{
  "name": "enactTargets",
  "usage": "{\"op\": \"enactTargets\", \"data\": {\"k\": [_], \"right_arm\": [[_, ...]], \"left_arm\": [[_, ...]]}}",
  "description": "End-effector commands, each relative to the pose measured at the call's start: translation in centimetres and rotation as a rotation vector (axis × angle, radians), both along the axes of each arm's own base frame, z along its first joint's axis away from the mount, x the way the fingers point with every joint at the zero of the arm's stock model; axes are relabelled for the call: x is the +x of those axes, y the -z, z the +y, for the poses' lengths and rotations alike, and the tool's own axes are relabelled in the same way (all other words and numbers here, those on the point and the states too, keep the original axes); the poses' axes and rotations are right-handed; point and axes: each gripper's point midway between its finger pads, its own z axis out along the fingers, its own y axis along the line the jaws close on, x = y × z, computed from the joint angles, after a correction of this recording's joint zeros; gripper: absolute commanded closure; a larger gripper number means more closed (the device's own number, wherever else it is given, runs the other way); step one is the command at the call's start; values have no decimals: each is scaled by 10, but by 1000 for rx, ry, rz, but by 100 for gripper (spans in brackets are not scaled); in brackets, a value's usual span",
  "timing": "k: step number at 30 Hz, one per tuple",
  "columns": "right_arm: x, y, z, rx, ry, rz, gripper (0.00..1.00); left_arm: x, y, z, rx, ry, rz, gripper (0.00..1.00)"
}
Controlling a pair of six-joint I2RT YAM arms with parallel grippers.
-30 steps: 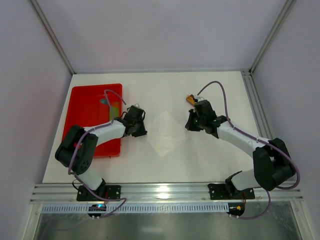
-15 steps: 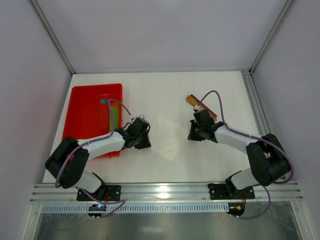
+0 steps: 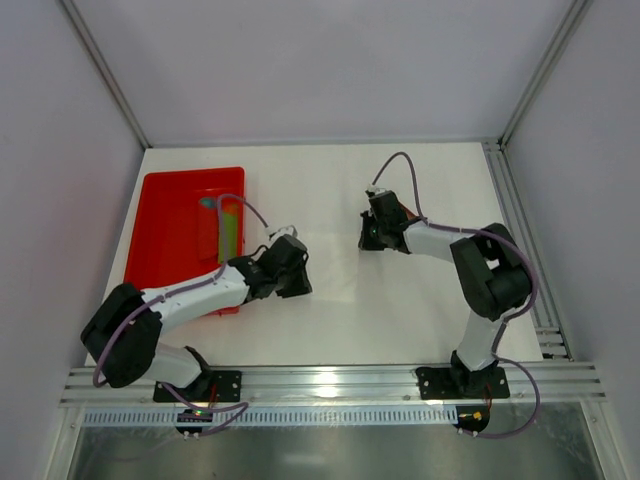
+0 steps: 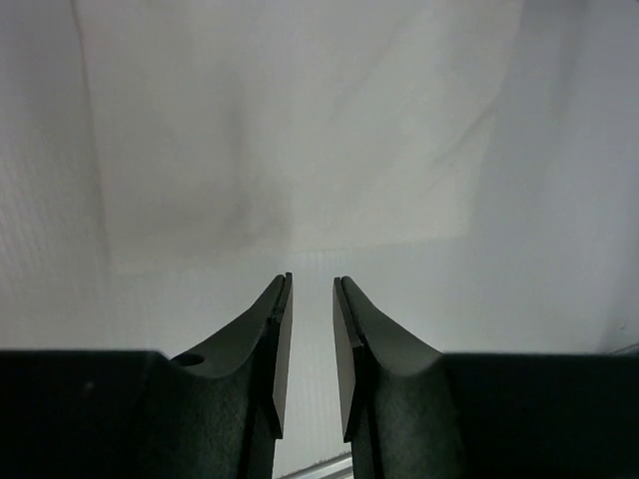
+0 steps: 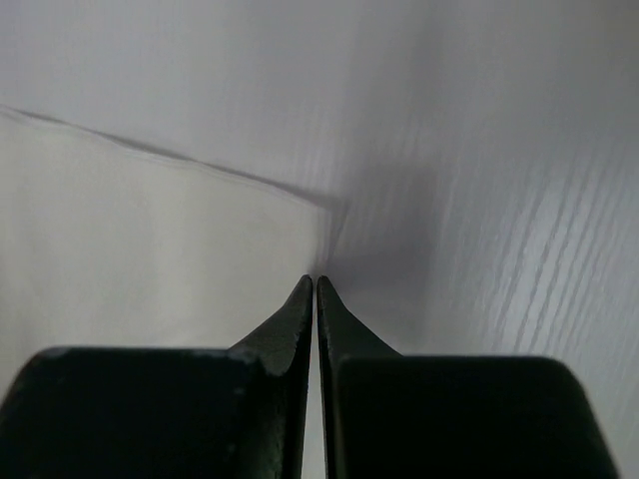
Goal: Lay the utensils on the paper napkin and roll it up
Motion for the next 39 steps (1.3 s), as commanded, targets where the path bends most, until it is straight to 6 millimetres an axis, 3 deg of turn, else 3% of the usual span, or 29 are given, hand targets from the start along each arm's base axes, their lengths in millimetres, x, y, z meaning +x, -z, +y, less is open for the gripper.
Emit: {"op": "enactTargets", "data": {"k": [1, 3, 4, 10, 11, 13, 18, 20, 28, 31, 35, 39], "right_arm": [[38, -13, 14, 13, -75, -71, 95], [42, -13, 16, 6, -94, -54, 95], [49, -23, 19, 7, -94, -67, 94], [13, -37, -4, -35, -52, -2, 95], [11, -50, -8, -36, -42, -34, 95], [7, -56, -21, -53, -18, -46, 94], [44, -88, -71, -98, 77, -168, 81], [55, -87, -92, -81, 122, -143, 78], [89, -80, -143, -114, 217, -148, 78], [92, -83, -155, -114, 231, -153, 78], [96, -87, -156, -132, 195, -161, 78], [103, -77, -148, -134, 106, -148, 78]], "left_arm": [[43, -21, 20, 69, -62, -85, 73], [56, -25, 28, 90, -68, -99, 73], [58, -19, 38, 124, -83, -80, 72], [49, 1, 63, 225, -101, -40, 73], [48, 2, 63, 222, -104, -42, 73], [42, 11, 68, 231, -106, -27, 73], [38, 28, 63, 210, -86, -10, 73], [33, 36, 58, 190, -78, 17, 75], [-4, 51, 36, 180, 2, 66, 76], [-18, 54, 39, 190, -7, 93, 76], [-41, 49, 33, 144, 8, 96, 76], [-53, 37, 13, 44, 37, 83, 76]]}}
